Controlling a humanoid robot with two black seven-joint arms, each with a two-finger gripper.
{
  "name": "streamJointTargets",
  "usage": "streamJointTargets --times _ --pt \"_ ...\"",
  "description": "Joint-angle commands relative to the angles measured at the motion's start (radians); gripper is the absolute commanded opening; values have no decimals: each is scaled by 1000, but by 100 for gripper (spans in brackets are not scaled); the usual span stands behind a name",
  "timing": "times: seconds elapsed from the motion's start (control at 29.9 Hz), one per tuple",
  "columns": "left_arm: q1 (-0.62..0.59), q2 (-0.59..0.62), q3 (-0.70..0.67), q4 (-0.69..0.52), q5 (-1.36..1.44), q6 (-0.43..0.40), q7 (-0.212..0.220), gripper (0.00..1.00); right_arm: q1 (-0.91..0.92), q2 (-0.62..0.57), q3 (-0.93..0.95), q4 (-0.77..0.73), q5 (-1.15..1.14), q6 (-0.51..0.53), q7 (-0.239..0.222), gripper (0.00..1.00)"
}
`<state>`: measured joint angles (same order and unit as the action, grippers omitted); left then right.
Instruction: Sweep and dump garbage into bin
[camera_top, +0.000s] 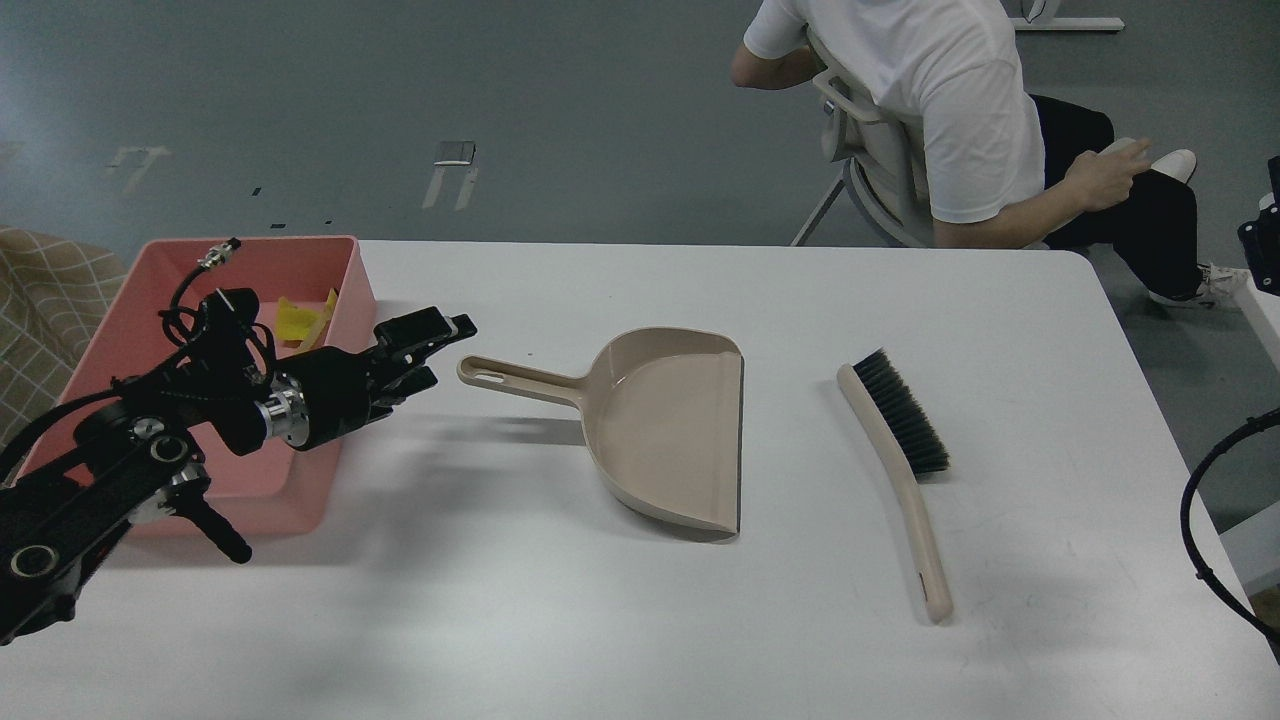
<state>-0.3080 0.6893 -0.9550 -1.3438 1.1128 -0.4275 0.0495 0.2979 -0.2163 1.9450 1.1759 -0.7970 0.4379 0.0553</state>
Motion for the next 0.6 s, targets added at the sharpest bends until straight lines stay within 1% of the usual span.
streamJointTargets --times 0.0,0.07,0.17,0.33,0.47,0.57 --pt "-11 67 -1 -20 -63 -14 0 97 -8 0 -1 1 -1 1 0 100" --pt "-28 119 -13 -34 -131 -14 -2 97 -8 -3 -11 -4 -1 1 0 100" --pt "-68 145 -40 -38 -209 -17 -10 97 -5 -6 -11 -6 -1 2 0 100" --pt "-102 141 -158 -32 -387 -19 -11 97 4 -6 -12 -1 -1 2 0 100" --pt "-103 125 -298 -29 -588 -19 -17 97 26 -6 -12 1 -1 1 0 100" --pt "-112 85 -332 -23 -645 -16 -16 97 50 -2 -12 -1 -1 1 0 100"
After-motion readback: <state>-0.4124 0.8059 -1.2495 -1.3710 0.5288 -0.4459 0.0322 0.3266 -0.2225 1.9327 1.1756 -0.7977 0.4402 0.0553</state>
